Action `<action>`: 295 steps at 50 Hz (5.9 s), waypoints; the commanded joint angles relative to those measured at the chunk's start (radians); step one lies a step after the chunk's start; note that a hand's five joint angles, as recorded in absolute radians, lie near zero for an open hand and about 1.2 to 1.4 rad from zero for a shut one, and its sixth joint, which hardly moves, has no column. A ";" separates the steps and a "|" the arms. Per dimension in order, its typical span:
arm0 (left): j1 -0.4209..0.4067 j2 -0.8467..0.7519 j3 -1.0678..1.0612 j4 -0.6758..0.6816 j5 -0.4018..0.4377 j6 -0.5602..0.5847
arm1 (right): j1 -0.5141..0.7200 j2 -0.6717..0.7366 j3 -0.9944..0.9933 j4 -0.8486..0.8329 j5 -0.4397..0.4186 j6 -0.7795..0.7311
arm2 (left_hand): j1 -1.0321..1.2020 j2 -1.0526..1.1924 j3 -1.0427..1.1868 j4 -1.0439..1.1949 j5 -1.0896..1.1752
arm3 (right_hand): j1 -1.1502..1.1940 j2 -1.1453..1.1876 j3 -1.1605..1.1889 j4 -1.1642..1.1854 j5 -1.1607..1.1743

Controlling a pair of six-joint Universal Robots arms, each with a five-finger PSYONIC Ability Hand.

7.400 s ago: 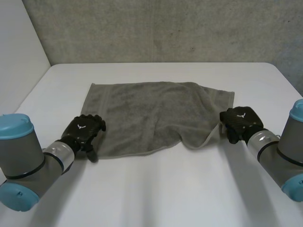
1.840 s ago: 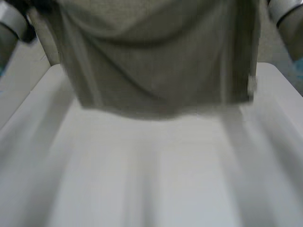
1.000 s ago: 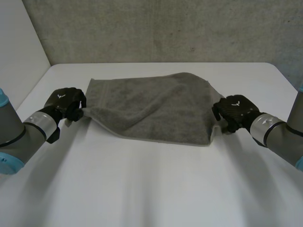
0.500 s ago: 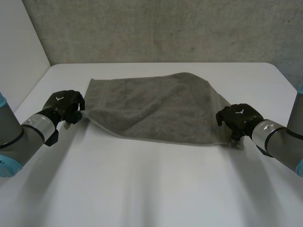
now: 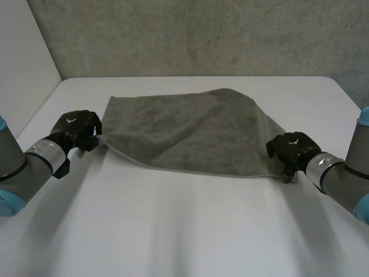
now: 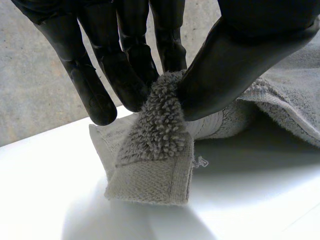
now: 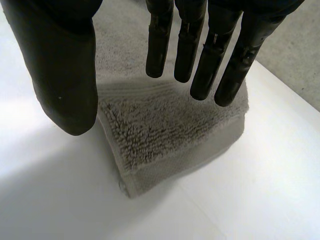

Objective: Fold the towel.

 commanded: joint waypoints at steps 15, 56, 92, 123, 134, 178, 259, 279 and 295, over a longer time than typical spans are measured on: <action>0.004 0.015 0.011 -0.011 -0.004 -0.001 | -0.004 0.017 -0.063 -0.012 0.027 0.015 | 0.142 0.083 0.056 0.036 0.102 | 0.814 0.804 0.810 0.804 0.838; 0.028 -0.100 0.681 -0.319 0.035 -0.257 | 0.082 0.184 -1.107 0.487 0.099 0.016 | 0.142 0.083 0.056 0.036 0.102 | 0.814 0.804 0.810 0.804 0.838; -0.032 -0.096 0.286 0.177 0.042 -0.253 | 0.055 0.051 -0.484 -0.018 -0.086 0.111 | 0.142 0.083 0.056 0.036 0.102 | 0.814 0.804 0.810 0.804 0.838; 0.098 0.269 0.118 -0.072 0.108 -0.121 | -0.138 -0.360 -0.308 0.141 -0.126 0.236 | 0.142 0.083 0.056 0.036 0.102 | 0.814 0.804 0.810 0.804 0.838; 0.110 0.489 0.178 -0.120 0.121 -0.323 | -0.168 -0.385 -0.488 0.331 -0.149 0.236 | 0.142 0.083 0.056 0.036 0.102 | 0.814 0.804 0.810 0.804 0.838; -0.017 0.025 0.588 -0.146 -0.062 -0.343 | 0.068 0.077 -0.613 0.261 0.043 0.116 | 0.142 0.083 0.056 0.036 0.102 | -0.073 -0.083 -0.077 -0.083 -0.049; 0.123 0.806 -0.317 0.012 0.219 -0.371 | 0.365 0.478 -1.032 0.308 -0.007 0.641 | 0.142 0.083 0.056 0.036 0.102 | 0.814 0.804 0.810 0.804 0.838; 0.121 0.725 -0.330 0.086 0.214 -0.420 | 0.447 0.227 -0.332 0.026 -0.022 0.345 | 0.142 0.083 0.056 0.036 0.102 | -0.377 -0.387 -0.381 -0.387 -0.353; 0.121 0.653 -0.327 0.092 0.213 -0.421 | 0.485 0.362 -0.456 -0.046 0.055 0.398 | 0.142 0.083 0.056 0.036 0.102 | 0.013 0.003 0.008 0.003 0.037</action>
